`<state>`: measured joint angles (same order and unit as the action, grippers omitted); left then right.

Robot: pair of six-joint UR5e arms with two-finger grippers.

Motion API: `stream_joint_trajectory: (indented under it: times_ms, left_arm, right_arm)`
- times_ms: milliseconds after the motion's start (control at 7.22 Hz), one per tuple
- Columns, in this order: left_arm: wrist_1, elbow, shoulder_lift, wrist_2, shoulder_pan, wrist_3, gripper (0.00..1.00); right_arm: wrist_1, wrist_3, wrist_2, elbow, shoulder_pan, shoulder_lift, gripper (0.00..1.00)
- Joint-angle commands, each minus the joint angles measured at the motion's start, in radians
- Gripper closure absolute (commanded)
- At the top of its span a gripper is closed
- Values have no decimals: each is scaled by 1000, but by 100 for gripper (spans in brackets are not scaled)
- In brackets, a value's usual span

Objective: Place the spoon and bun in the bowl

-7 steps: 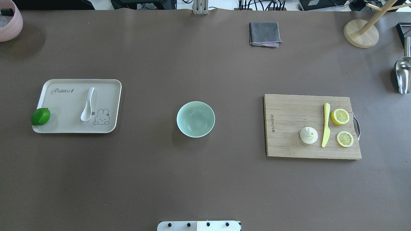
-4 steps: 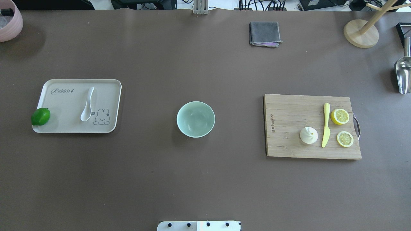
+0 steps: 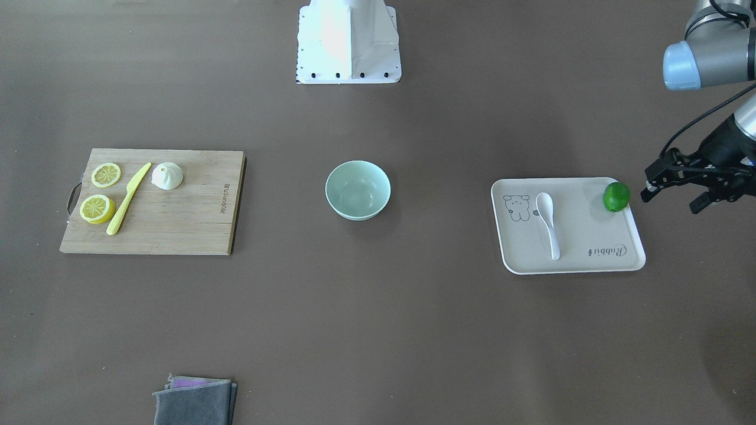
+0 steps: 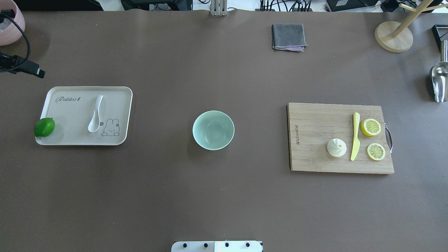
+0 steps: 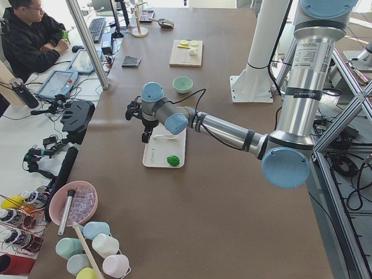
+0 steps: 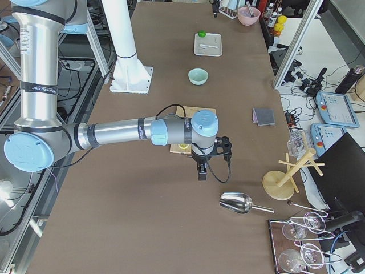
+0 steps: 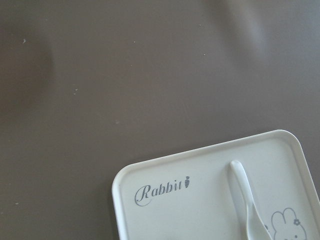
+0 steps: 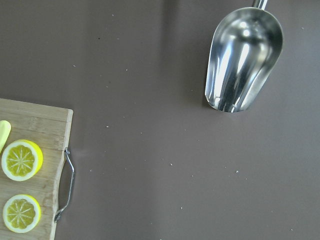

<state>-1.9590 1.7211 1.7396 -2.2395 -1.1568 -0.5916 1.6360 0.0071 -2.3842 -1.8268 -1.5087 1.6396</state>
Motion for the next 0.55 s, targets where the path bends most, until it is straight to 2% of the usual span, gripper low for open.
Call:
stream_joint_trajectory:
  times_ms: [0, 138, 277, 415]
  left_arm:
    - [-9, -8, 37, 127, 122, -183, 2]
    - [-17, -8, 37, 170, 162, -206, 2]
    - [-20, -11, 46, 176, 187, -247, 2]
    - [-20, -18, 55, 187, 203, -266, 2]
  right_arm:
    - [-1, 1, -12, -2, 42, -40, 0]
    - [-1, -1, -22, 1, 48, -46, 0]
    - [-57, -1, -15, 1, 83, -47, 0]
    - [-130, 96, -13, 7, 94, -41, 0]
